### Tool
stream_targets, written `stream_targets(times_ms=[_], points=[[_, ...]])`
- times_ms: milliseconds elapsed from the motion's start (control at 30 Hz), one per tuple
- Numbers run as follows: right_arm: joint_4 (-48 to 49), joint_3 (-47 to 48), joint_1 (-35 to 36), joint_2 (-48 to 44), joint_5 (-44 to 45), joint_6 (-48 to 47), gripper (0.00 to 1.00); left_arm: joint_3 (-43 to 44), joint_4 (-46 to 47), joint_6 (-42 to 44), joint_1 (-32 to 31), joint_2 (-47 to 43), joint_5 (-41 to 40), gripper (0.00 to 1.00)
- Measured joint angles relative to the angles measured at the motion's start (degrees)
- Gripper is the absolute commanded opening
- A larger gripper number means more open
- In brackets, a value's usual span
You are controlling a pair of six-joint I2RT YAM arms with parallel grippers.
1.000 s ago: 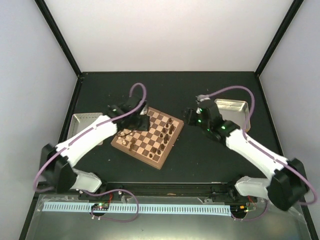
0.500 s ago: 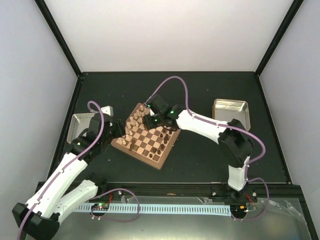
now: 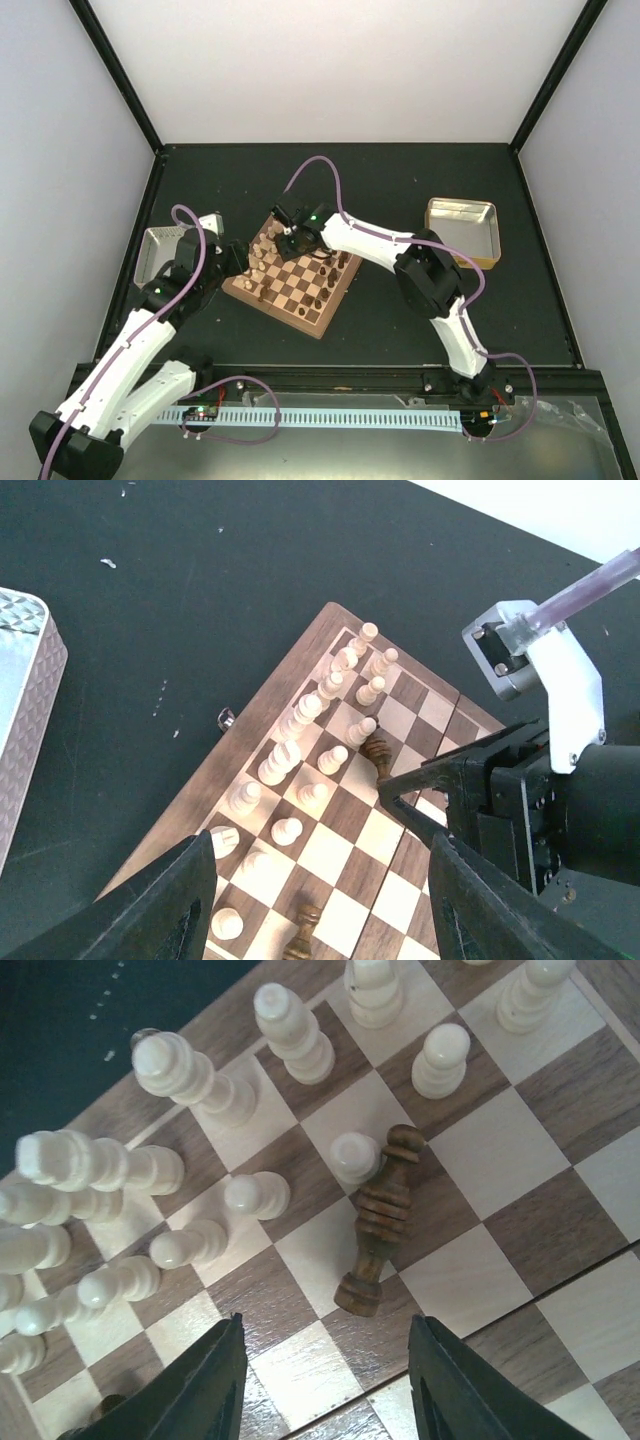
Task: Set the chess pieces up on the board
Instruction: Pick up the chess piece from the chessboard.
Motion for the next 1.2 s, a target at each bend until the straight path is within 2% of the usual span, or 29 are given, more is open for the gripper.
stream_targets(times_ms=[400, 733, 1033, 1200], points=[[-2.84, 6.03, 0.2, 6.45, 2.4, -0.2, 0.36, -0.9, 1.55, 0.02, 0.55, 0.68, 2.86, 0.6], [-3.93, 6.36, 0.2, 7.63, 7.43, 0.81, 0.11, -0.9, 1.81, 0.02, 0.61, 0.72, 3.85, 0.61], [-1.36, -4.48, 0.2, 0.81, 8.46, 1.46, 0.05, -1.2, 3.08, -0.02, 0.72, 0.72, 5.01, 0.62], [4.52, -13.94, 0.2, -5.44, 7.32, -0.31, 0.03, -2.25, 4.74, -0.02, 0.9, 1.11, 8.24, 0.63]])
